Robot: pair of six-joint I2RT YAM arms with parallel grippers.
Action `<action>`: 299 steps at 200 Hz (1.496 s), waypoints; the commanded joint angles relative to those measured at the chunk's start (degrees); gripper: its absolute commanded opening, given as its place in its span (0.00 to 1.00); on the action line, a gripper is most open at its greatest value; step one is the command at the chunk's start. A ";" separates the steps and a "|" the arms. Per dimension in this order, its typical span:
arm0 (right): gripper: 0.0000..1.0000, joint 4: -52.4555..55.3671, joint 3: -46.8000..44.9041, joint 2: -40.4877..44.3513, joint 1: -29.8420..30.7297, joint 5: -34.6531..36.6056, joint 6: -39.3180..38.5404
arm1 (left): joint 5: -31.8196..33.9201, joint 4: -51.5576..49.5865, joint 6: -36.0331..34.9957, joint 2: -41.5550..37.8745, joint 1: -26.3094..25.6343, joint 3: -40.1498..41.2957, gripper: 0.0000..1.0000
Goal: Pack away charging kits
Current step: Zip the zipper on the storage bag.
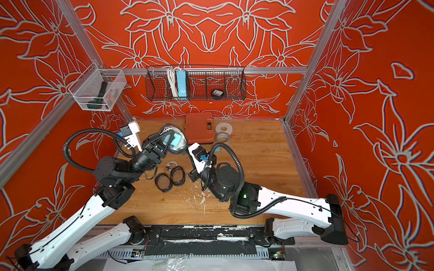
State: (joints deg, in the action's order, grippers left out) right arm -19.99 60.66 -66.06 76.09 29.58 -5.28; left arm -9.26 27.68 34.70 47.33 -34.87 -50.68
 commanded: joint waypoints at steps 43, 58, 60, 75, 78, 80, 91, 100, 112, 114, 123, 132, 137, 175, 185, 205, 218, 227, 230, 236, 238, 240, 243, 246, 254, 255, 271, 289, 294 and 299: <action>0.00 8.47 0.93 3.83 -4.89 -5.27 -3.94 | -4.51 -8.25 1.67 0.33 0.51 -2.15 0.00; 0.00 9.62 -0.25 4.60 -5.55 -6.10 -5.05 | -4.53 -11.65 1.10 -0.42 0.51 -2.13 0.00; 0.00 9.68 -0.45 4.80 -5.68 -6.11 -5.13 | -4.49 -12.27 0.97 -0.51 0.51 -2.14 0.00; 0.00 9.75 -2.32 6.05 -6.53 -6.25 -5.72 | -4.97 -16.26 0.34 -0.75 0.51 -2.49 0.00; 0.00 9.79 -2.65 6.33 -6.68 -6.29 -5.71 | -5.28 -16.90 0.29 -0.75 0.51 -2.62 0.00; 0.00 9.84 -2.79 6.46 -6.84 -6.29 -5.71 | -5.50 -17.36 0.20 -0.75 0.51 -2.66 0.00; 0.00 10.27 -3.97 7.46 -7.73 -6.63 -5.71 | -7.31 -18.92 -0.14 -0.91 0.46 -2.77 0.00; 0.00 10.86 -4.70 8.19 -8.42 -7.35 -5.54 | -8.54 -19.94 -0.09 -1.18 0.48 -2.63 0.00; 0.00 11.75 -5.43 9.06 -9.26 -8.58 -5.36 | -10.01 -21.05 -0.36 -1.53 0.55 -2.75 0.00; 0.00 11.86 -5.52 9.14 -9.40 -8.86 -5.31 | -10.30 -21.19 -0.40 -1.54 0.52 -2.80 0.00; 0.00 12.31 -6.02 9.56 -9.65 -9.92 -5.36 | -11.59 -21.97 -0.66 -1.46 0.50 -3.13 0.00; 0.00 12.39 -6.48 9.89 -9.82 -10.53 -5.53 | -13.45 -22.76 -0.91 -1.00 0.51 -3.65 0.00; 0.00 12.49 -6.77 10.05 -9.87 -10.81 -5.75 | -14.35 -23.55 -1.03 -0.57 0.51 -4.06 0.00; 0.00 12.92 -8.06 10.92 -11.25 -10.95 -6.29 | -19.36 -29.91 -1.90 2.15 0.44 -6.18 0.00; 0.00 12.96 -8.49 11.34 -11.87 -11.30 -6.16 | -19.91 -31.38 -2.49 2.15 0.42 -6.34 0.00; 0.00 13.16 -8.97 12.15 -13.23 -11.98 -5.72 | -20.46 -35.91 -4.11 2.50 0.34 -7.62 0.00; 0.00 13.55 -8.86 12.55 -13.77 -12.67 -5.60 | -21.77 -38.03 -5.03 2.83 0.33 -7.95 0.00; 0.00 13.82 -8.81 12.67 -14.02 -12.96 -5.55 | -22.36 -39.37 -5.66 2.93 0.25 -8.06 0.00; 0.00 13.91 -8.74 12.66 -14.09 -13.05 -5.53 | -22.38 -39.96 -5.81 3.01 0.25 -8.17 0.00; 0.00 14.07 -8.72 12.68 -14.17 -13.14 -5.53 | -22.30 -41.26 -6.40 3.11 0.16 -8.49 0.00; 0.00 14.09 -8.65 12.75 -14.21 -13.14 -5.53 | -22.25 -41.65 -6.64 3.18 0.16 -8.59 0.00; 0.00 14.16 -8.59 12.77 -14.22 -13.15 -5.53 | -22.18 -42.14 -6.90 3.24 0.16 -8.66 0.00; 0.00 14.21 -8.50 12.74 -14.29 -13.19 -5.53 | -22.06 -42.83 -7.31 3.32 0.09 -8.87 0.00; 0.00 14.26 -8.49 12.79 -14.31 -13.19 -5.65 | -21.92 -43.53 -7.57 3.42 0.07 -9.03 0.00; 0.00 14.28 -8.37 12.70 -14.46 -13.36 -5.60 | -21.61 -44.92 -8.22 3.55 -0.02 -9.17 0.00; 0.00 14.28 -8.33 12.71 -14.47 -13.38 -5.61 | -21.60 -45.09 -8.37 3.60 -0.06 -9.17 0.00; 0.00 14.23 -7.95 12.28 -14.79 -13.82 -5.49 | -21.55 -47.23 -9.28 4.29 -0.43 -9.18 0.00; 0.00 14.03 -7.41 11.45 -15.19 -13.47 -5.27 | -21.19 -48.98 -10.54 5.02 -1.43 -9.09 0.00; 0.00 13.93 -7.24 11.17 -15.31 -13.33 -5.12 | -20.88 -49.59 -10.89 5.34 -1.71 -9.24 0.00; 0.00 13.92 -7.02 10.94 -15.51 -13.41 -5.11 | -20.73 -50.33 -11.26 5.66 -1.97 -9.28 0.00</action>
State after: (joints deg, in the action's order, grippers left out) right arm -2.09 51.53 -55.64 63.20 9.98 -10.83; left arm -27.35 -12.62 27.05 52.40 -35.55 -59.57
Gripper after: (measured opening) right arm 0.048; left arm 0.287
